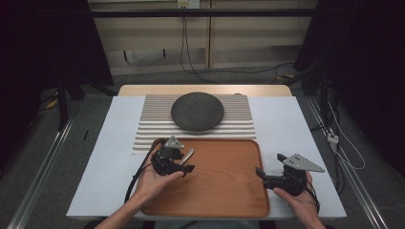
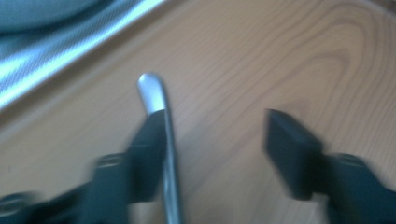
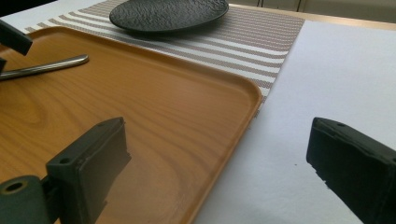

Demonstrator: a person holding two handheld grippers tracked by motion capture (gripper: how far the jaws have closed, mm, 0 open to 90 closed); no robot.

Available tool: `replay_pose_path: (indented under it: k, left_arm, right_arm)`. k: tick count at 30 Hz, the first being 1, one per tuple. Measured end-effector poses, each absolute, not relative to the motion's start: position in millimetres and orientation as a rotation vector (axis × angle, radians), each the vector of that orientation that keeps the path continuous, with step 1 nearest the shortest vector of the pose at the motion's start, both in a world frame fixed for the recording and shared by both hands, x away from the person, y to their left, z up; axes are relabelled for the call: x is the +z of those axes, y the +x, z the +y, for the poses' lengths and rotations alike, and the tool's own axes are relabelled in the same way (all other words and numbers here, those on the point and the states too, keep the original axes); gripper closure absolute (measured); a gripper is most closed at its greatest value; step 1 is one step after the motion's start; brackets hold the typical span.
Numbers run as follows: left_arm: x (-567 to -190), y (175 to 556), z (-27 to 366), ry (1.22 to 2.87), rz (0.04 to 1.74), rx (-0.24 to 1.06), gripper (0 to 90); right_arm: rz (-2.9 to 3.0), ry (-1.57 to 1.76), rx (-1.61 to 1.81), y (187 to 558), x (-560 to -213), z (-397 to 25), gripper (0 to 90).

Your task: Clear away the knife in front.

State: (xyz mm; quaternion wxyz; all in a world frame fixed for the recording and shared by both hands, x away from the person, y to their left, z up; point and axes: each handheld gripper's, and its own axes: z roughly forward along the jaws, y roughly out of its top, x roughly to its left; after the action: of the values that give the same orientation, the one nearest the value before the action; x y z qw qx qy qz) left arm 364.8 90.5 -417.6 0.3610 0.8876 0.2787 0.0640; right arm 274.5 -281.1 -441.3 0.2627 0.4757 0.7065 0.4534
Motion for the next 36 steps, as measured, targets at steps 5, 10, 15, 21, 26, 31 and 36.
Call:
replay_pose_path:
  k: [5, 10, 15, 21, 26, 31, 36]
  left_arm:
    - [-424, 367, 87, 2.339, 0.708, 0.135, 79.4]
    - [-434, 376, 86, 2.400, 0.737, 0.132, 90.0]
    - [-434, 379, 92, 2.405, 0.742, 0.128, 90.0]
    - [-432, 378, 94, 2.434, 0.744, 0.168, 90.0]
    - [-432, 378, 96, 2.435, 0.750, 0.181, 90.0]
    - [-432, 379, 101, 2.434, 0.769, 0.191, 90.0]
    - [-432, 381, 108, 2.416, 0.802, 0.187, 90.0]
  right_arm:
    - [1.909, 1.294, 1.224, 275, -442, -281, 5.2]
    - [1.898, 1.306, 1.219, 273, -442, -284, 5.2]
    - [1.895, 1.308, 1.216, 272, -441, -284, 5.2]
    - [1.902, 1.299, 1.220, 270, -441, -284, 5.2]
    - [1.894, 1.309, 1.228, 270, -441, -286, 5.2]
    - [1.904, 1.291, 1.225, 270, -441, -283, 5.2]
    - [1.903, 1.292, 1.224, 269, -440, -284, 5.2]
